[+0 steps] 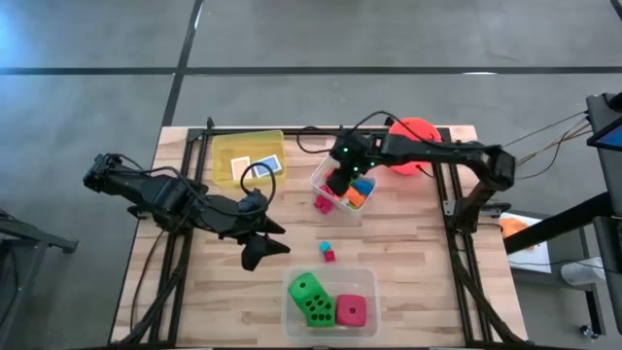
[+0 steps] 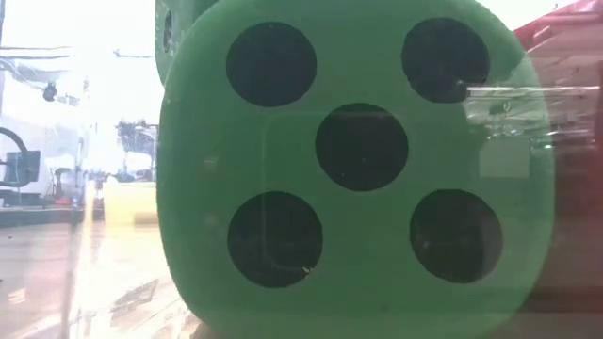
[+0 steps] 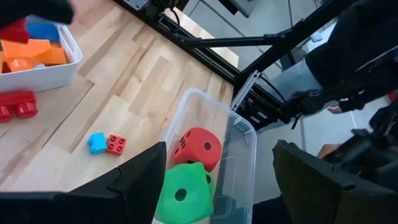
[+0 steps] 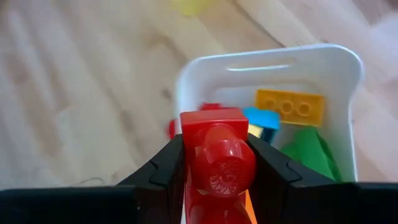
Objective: Pick & Place Toys
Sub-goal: Put the red game piece into the white bin
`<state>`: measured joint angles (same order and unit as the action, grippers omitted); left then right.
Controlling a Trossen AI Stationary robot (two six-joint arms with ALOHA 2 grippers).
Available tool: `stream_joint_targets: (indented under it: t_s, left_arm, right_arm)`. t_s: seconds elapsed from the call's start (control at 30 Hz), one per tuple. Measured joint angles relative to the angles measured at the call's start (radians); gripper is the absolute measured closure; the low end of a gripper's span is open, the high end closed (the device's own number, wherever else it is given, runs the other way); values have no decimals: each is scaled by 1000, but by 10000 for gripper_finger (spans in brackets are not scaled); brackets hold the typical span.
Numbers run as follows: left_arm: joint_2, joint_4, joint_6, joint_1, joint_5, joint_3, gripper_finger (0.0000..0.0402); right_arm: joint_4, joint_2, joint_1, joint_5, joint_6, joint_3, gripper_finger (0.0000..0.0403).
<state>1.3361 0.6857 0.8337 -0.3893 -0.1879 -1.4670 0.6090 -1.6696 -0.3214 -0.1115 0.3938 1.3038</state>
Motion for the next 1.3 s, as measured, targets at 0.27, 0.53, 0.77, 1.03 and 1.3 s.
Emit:
stream_joint_targets:
  t_s: [0.27, 0.53, 0.77, 1.03, 1.3]
  left_arm:
    - [0, 0, -4, 8, 0, 0, 121]
    - [0, 0, -4, 8, 0, 0, 121]
    - [0, 0, -9, 8, 0, 0, 121]
    - [0, 0, -15, 8, 0, 0, 121]
    - [0, 0, -15, 8, 0, 0, 121]
  right_arm:
    - [25, -144, -2, 126, 109, 60, 284]
    - [42, -198, -1, 217, 68, 82, 284]
    - [38, -198, -2, 229, 38, 77, 284]
    - [35, -198, -2, 250, 5, 68, 284]
    - [37, -199, 3, 245, 6, 48, 284]
